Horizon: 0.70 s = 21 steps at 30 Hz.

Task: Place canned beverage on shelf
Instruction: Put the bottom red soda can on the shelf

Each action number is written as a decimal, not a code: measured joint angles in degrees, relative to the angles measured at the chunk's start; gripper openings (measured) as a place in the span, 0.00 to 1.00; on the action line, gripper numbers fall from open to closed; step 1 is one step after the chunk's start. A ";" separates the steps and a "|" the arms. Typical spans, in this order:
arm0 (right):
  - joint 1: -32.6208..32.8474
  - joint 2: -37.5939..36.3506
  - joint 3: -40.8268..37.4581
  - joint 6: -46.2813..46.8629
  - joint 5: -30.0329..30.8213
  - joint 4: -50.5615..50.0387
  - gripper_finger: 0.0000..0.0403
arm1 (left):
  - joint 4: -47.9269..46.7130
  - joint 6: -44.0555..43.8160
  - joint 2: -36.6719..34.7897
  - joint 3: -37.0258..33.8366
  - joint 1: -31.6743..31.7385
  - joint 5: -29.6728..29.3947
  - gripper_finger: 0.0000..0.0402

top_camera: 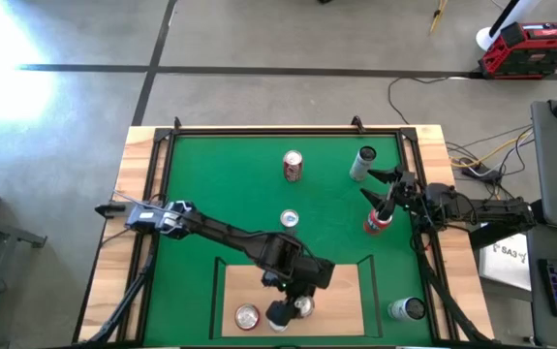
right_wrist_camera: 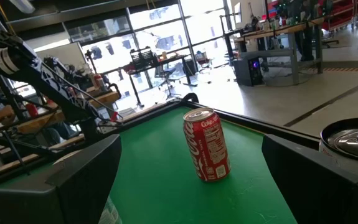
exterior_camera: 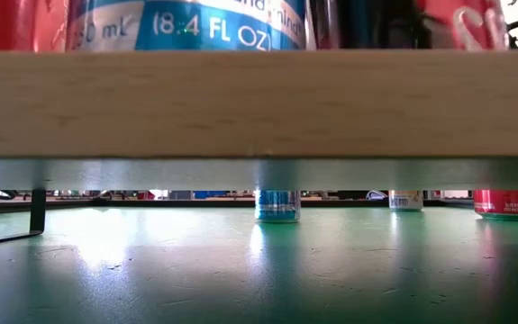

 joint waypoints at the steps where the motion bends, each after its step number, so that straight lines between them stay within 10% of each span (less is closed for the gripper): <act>1: 0.00 0.00 -0.02 0.00 0.00 0.00 0.95 | 0.30 0.23 0.00 -0.02 -0.06 0.01 0.70; 21: 0.00 0.00 -0.02 0.00 0.00 -0.02 0.95 | 1.97 -0.25 0.45 -0.02 -0.24 0.58 0.75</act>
